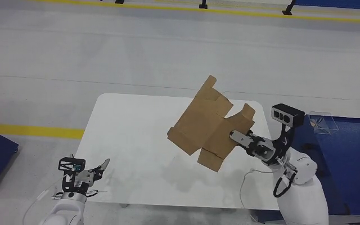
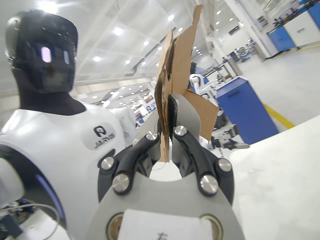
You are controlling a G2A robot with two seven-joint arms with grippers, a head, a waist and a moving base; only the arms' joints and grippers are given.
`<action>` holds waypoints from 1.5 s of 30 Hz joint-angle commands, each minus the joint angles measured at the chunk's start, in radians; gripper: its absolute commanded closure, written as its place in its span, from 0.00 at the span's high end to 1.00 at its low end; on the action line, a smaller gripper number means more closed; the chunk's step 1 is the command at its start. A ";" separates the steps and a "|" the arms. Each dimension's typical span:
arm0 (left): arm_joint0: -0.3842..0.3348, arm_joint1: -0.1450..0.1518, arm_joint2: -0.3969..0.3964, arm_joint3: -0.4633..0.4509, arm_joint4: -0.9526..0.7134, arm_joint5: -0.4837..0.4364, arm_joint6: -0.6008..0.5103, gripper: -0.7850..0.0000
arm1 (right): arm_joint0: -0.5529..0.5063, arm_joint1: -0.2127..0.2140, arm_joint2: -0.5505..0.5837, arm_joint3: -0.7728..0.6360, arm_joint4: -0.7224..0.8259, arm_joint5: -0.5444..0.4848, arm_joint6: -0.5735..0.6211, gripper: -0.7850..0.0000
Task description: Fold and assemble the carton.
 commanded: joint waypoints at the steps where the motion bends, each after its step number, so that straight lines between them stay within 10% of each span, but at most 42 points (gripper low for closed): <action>1: 0.000 0.000 0.000 0.000 0.000 0.000 0.000 1.00 | -0.019 -0.001 -0.007 -0.007 -0.118 -0.054 -0.048 0.00; 15: 0.000 0.000 0.000 0.000 0.000 0.000 0.000 1.00 | -0.012 -0.001 0.006 -0.042 -0.173 -0.086 -0.088 0.00; 29: 0.000 0.000 0.000 0.000 0.000 0.000 0.000 1.00 | 0.155 0.033 0.402 -0.534 -1.156 -0.293 -0.358 0.00; 40: 0.000 0.000 0.000 0.000 0.000 0.000 0.000 1.00 | 0.184 0.182 0.310 -0.534 -2.323 -0.285 -1.334 0.00; 45: 0.000 0.000 0.000 0.000 0.000 0.000 0.000 1.00 | 0.003 0.215 0.288 -0.534 -2.773 0.001 -1.732 0.00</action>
